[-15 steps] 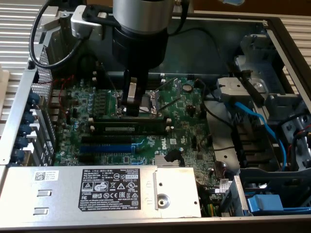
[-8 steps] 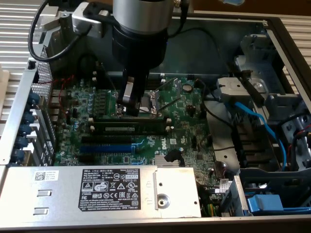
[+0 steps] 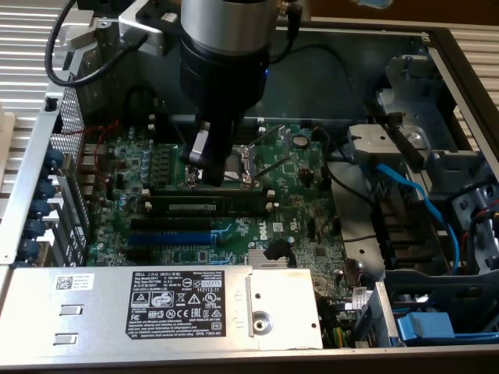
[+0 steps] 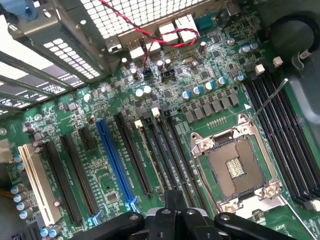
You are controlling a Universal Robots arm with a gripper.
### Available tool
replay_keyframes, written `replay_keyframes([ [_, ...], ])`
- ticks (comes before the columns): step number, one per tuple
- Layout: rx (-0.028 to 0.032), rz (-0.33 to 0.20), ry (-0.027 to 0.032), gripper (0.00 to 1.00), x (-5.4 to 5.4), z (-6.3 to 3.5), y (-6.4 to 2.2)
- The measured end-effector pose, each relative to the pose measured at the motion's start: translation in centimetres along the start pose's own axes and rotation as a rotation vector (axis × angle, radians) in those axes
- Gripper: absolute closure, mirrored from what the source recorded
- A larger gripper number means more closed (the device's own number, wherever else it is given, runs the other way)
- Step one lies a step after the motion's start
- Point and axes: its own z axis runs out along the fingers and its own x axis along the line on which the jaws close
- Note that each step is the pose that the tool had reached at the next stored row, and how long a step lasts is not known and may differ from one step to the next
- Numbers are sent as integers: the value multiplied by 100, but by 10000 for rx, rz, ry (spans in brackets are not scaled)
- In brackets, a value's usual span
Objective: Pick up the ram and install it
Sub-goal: 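Press down the ram until it locks into place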
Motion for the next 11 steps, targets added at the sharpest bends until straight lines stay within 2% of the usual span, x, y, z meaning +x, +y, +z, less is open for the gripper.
replay_keyframes([
  [11,-11,1585,-82,90,0,0,0],
])
